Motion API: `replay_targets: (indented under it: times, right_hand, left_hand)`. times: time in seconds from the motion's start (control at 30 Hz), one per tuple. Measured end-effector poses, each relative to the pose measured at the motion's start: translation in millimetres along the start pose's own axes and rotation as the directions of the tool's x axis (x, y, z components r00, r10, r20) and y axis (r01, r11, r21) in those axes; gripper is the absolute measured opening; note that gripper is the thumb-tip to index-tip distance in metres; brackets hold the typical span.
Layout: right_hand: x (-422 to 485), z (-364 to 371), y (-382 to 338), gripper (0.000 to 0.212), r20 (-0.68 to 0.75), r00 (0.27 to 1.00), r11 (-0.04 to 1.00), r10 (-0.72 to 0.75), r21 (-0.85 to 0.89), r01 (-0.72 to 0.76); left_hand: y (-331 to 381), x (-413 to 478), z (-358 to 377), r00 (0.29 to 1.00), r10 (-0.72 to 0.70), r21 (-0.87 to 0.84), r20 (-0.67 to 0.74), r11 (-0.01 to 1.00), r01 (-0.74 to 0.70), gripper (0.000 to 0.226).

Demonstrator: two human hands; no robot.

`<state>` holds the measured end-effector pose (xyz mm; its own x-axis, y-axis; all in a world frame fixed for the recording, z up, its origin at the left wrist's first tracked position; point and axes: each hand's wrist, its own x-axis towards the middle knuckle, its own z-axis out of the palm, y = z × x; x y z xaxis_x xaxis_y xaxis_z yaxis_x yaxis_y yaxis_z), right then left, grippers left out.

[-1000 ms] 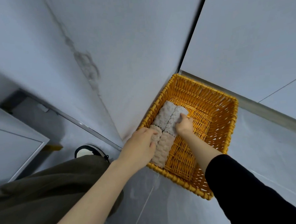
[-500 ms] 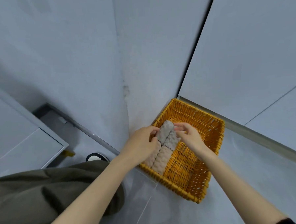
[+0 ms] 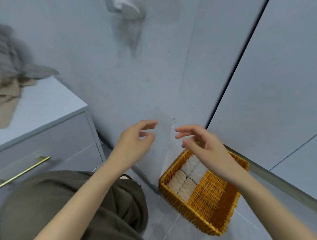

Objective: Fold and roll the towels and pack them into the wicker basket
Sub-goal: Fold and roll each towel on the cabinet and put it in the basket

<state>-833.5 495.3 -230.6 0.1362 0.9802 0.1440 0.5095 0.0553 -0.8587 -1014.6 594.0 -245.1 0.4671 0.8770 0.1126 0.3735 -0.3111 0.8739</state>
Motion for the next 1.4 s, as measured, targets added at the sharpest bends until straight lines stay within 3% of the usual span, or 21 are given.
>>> replay_targets:
  times: [0.13, 0.27, 0.43, 0.63, 1.13, 1.27, 1.4]
  right_hand:
    - [22, 30, -52, 0.028, 0.077, 0.989, 0.991, -0.128, -0.036, 0.131]
    - [55, 72, -99, 0.028, 0.147, 0.966, 0.977, -0.212, 0.035, 0.209]
    - [99, 133, -143, 0.026, 0.277, 0.926, 0.964, -0.255, 0.151, 0.22]
    - [143, 202, -162, 0.023, 0.361, 0.9, 0.97, -0.244, 0.106, 0.22]
    - [218, 334, -153, 0.028, 0.44, 0.885, 0.984, -0.152, -0.014, 0.176]
    - [228, 347, -138, 0.027, 0.446, 0.877, 0.97, -0.178, -0.073, 0.233]
    - [237, 352, -132, 0.026, 0.45, 0.857, 0.944, -0.251, -0.083, 0.32]
  left_hand:
    - [1, -20, -60, 0.989, -0.018, -0.041, -0.149, 0.999, 0.012, 0.032]
    - [-1, -45, -127, 0.952, -0.032, -0.034, -0.305, 0.999, 0.023, 0.031]
    - [-16, -85, -206, 0.863, -0.088, -0.026, -0.498, 0.996, 0.087, 0.031]
    - [-49, -117, -261, 0.771, -0.171, -0.01, -0.614, 0.978, 0.209, 0.032]
    - [-159, -74, -318, 0.701, -0.139, 0.269, -0.7, 0.858, 0.438, 0.041]
    - [-174, -48, -332, 0.66, -0.144, 0.366, -0.737, 0.736, 0.569, 0.039]
    - [-190, -24, -341, 0.667, -0.109, 0.484, -0.737, 0.604, 0.634, 0.037]
